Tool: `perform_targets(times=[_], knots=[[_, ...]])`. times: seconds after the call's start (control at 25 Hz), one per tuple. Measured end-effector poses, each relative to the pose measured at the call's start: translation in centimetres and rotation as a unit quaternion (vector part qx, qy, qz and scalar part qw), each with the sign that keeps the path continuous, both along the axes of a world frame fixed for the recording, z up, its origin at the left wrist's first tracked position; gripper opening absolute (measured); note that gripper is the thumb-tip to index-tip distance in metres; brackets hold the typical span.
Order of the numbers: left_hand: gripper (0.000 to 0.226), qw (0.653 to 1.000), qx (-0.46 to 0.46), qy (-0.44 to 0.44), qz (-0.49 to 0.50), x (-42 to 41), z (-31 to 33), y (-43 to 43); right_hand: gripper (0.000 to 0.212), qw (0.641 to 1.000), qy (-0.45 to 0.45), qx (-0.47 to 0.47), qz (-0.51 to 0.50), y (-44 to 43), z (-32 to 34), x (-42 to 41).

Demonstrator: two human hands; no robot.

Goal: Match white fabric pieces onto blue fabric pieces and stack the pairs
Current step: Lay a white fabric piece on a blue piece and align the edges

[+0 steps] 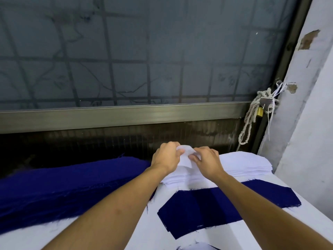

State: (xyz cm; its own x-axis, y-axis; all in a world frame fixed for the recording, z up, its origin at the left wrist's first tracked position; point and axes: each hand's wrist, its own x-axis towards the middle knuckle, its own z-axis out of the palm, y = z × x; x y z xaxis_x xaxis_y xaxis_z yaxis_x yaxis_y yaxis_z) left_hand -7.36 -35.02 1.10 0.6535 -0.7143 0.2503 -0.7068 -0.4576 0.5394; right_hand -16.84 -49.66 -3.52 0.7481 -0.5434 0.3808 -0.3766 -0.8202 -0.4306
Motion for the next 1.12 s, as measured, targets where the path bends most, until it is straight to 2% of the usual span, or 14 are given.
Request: perform_targets(times=[0.12, 0.24, 0.32, 0.4, 0.48, 0.6, 0.68, 0.8, 0.88, 1.12], knots=[[0.035, 0.999, -0.038, 0.015, 0.025, 0.0, 1.4, 2.7, 0.029, 0.999, 0.002, 0.050, 0.011, 0.3, 1.7, -1.9], [0.035, 0.995, -0.077, 0.052, 0.039, 0.1, 2.4, 6.5, 0.021, 0.993, 0.006, 0.118, 0.021, 1.1, 3.0, -4.2], [0.032, 0.992, -0.096, 0.064, 0.049, 0.0, 2.9, 9.6, 0.016, 0.991, 0.028, 0.129, 0.019, 2.0, 3.5, -5.7], [0.031, 0.989, -0.108, 0.065, 0.072, -0.4, 3.1, 13.1, 0.025, 0.989, 0.054, 0.139, 0.018, 3.2, 3.6, -7.1], [0.036, 0.987, -0.114, 0.068, 0.094, -1.0, 3.1, 16.5, 0.030, 0.985, 0.076, 0.153, 0.023, 4.8, 3.8, -8.4], [0.038, 0.985, -0.109, 0.072, 0.117, -2.1, 2.5, 20.8, 0.019, 0.979, 0.092, 0.176, 0.048, 6.9, 4.1, -9.8], [0.036, 0.982, -0.106, 0.074, 0.140, -3.1, 2.1, 23.3, 0.020, 0.976, 0.114, 0.176, 0.059, 8.3, 4.4, -10.7], [0.035, 0.975, -0.113, 0.082, 0.171, -4.4, 1.6, 26.7, 0.036, 0.974, 0.144, 0.159, 0.068, 9.5, 4.9, -12.6], [0.037, 0.971, -0.117, 0.083, 0.190, -5.0, 1.0, 28.9, 0.037, 0.974, 0.145, 0.168, 0.050, 10.2, 5.1, -14.0], [0.023, 0.961, -0.111, 0.133, 0.217, -6.5, -2.7, 34.3, 0.039, 0.948, 0.108, 0.287, 0.086, 12.0, 3.9, -18.6]])
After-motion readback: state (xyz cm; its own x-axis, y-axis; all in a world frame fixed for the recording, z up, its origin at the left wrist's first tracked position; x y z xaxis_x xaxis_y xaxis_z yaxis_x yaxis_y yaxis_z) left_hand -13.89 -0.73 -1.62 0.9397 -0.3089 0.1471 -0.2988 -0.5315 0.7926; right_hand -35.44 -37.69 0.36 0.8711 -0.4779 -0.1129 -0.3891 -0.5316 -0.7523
